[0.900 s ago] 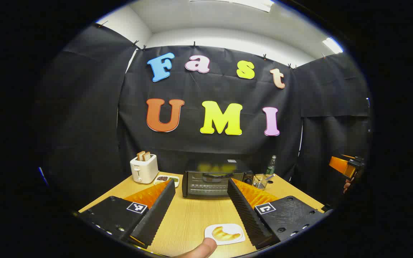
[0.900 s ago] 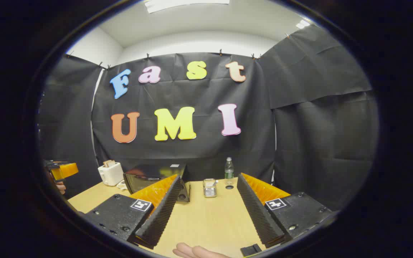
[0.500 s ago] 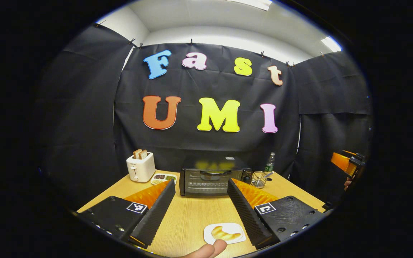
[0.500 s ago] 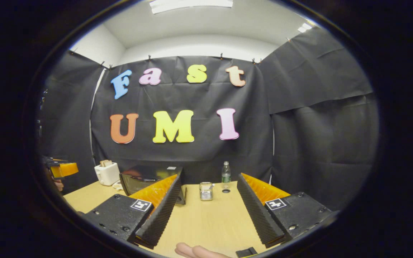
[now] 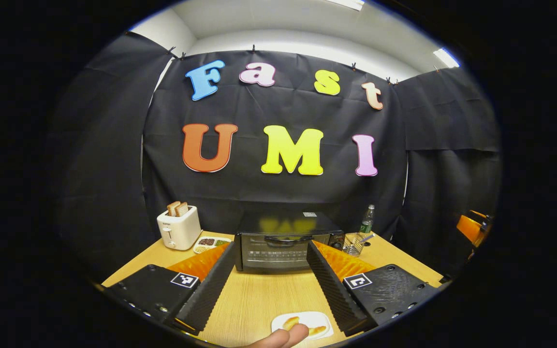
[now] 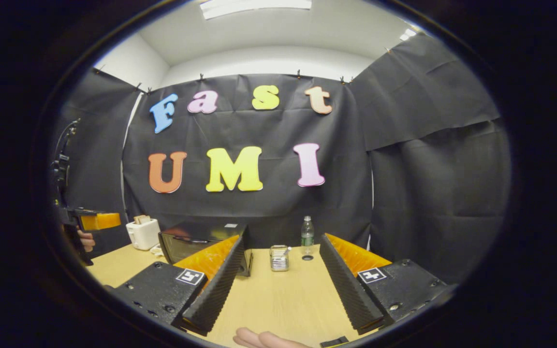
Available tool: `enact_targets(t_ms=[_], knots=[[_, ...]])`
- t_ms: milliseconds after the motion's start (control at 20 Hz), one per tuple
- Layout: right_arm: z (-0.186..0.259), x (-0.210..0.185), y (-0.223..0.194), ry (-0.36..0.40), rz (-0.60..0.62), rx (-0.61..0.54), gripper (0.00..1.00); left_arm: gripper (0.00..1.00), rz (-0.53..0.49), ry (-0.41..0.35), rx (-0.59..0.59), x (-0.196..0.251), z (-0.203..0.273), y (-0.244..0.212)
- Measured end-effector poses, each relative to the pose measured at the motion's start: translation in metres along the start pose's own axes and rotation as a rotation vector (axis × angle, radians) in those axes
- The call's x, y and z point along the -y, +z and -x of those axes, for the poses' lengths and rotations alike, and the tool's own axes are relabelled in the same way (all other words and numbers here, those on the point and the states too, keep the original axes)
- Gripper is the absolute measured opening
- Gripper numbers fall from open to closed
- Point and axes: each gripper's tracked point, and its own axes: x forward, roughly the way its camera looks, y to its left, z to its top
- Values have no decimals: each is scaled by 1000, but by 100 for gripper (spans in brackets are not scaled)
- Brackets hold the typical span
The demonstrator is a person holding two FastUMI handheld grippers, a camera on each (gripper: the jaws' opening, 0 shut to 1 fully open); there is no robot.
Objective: Open the electric oven with the left hand, put the food in, and close the electric oven.
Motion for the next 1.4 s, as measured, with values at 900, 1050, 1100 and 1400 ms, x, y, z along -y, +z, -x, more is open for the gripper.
enact_targets(t_ms=[900, 1050, 1100, 1400], knots=[[-20, 28, -8, -36, 22, 21, 96, 94, -10, -16, -171, 29, -227, -58], [-18, 31, -12, -39, 19, 24, 96, 94, -9, -23, -214, 38, -237, -77], [-18, 31, -14, -36, 17, 22, 96, 94, -11, -24, -228, 41, -237, -81], [-11, 30, -22, -26, 9, 2, 96, 97, -34, -4, -280, 40, -227, -95]])
